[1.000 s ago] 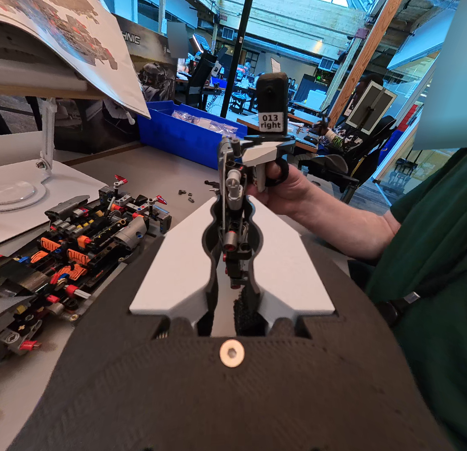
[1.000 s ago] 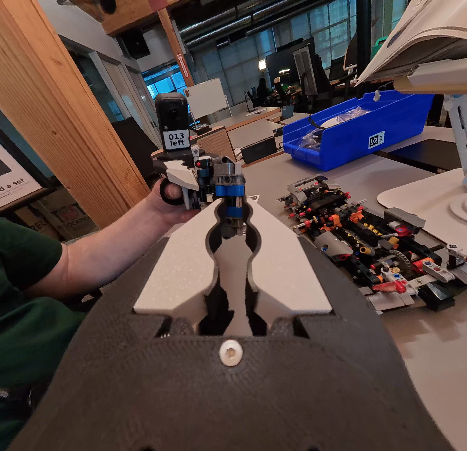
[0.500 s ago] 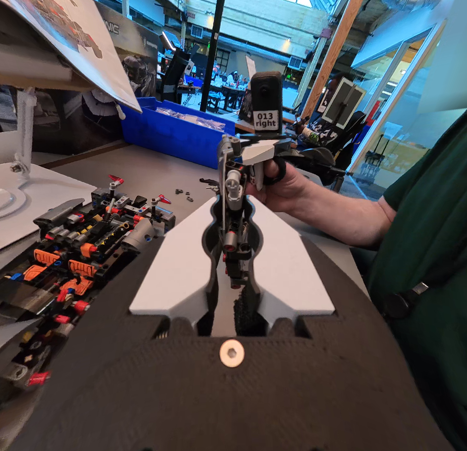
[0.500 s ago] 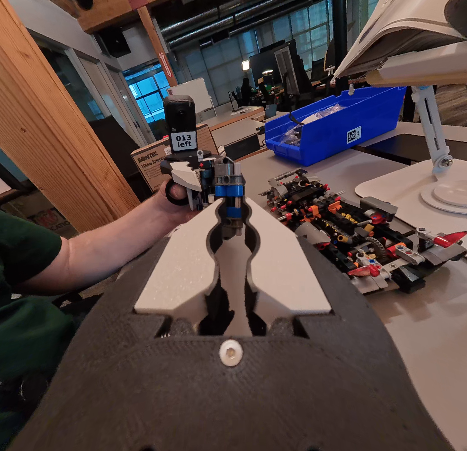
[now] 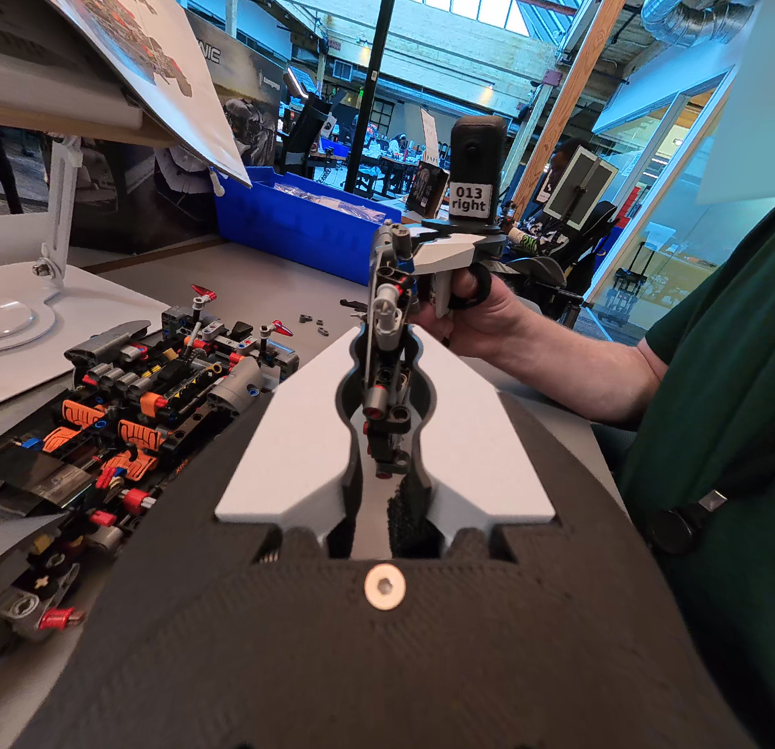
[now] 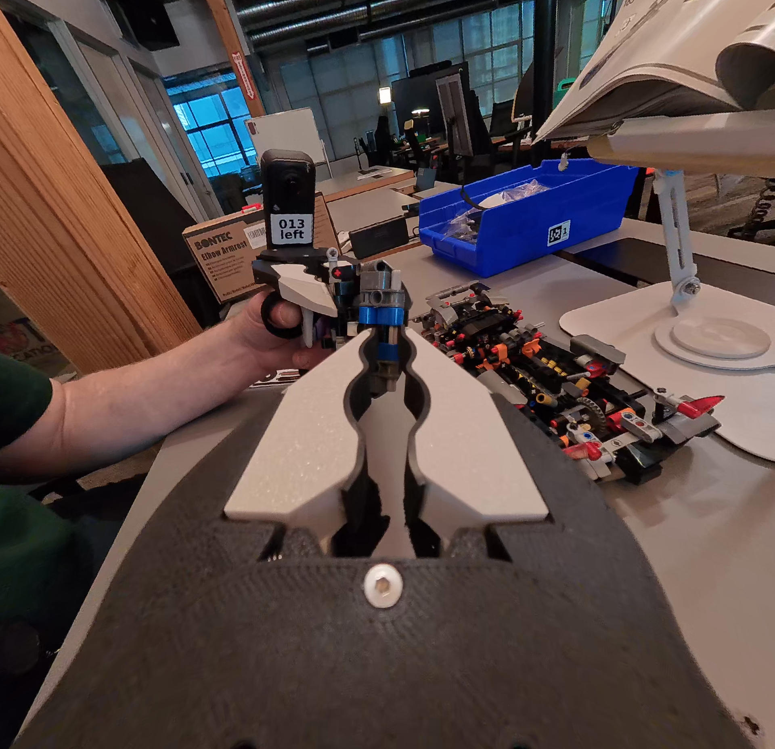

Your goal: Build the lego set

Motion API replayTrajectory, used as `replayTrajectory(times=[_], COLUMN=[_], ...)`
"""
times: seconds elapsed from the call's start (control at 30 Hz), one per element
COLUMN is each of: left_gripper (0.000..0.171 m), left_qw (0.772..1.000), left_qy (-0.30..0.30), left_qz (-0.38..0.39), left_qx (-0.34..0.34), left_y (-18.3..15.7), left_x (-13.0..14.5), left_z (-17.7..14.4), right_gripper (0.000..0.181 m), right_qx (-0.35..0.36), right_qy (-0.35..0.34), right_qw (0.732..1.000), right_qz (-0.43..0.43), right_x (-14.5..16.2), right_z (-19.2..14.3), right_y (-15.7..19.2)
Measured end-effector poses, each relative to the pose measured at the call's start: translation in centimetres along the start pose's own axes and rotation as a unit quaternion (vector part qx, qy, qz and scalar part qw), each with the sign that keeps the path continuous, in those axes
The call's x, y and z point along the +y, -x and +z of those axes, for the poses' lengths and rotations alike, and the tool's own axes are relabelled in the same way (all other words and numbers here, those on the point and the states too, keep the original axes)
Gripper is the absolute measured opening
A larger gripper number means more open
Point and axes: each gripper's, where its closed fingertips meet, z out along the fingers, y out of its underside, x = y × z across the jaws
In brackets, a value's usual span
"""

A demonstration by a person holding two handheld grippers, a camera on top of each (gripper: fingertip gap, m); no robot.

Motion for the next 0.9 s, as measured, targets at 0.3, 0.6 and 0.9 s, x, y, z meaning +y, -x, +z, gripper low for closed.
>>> replayTrajectory(times=[0.3, 0.6, 0.9], left_gripper=[0.014, 0.014, 0.014], left_qw=[1.0, 0.999, 0.999], left_qy=[-0.018, -0.03, -0.039], left_qz=[0.009, 0.018, 0.011], left_qx=[0.015, 0.023, 0.019], left_y=[-0.4, -0.5, -0.1], left_x=[-0.4, -0.6, -0.9], left_z=[-0.3, -0.4, -1.0], right_gripper=[0.007, 0.004, 0.012], right_qx=[0.003, 0.003, 0.032], right_qy=[-0.007, -0.012, -0.04], right_qw=[0.999, 0.998, 0.997], right_qz=[-0.034, -0.06, -0.06], right_x=[-0.6, -1.1, -2.7], right_z=[0.0, 0.0, -1.4], right_y=[0.7, 1.4, 0.4])
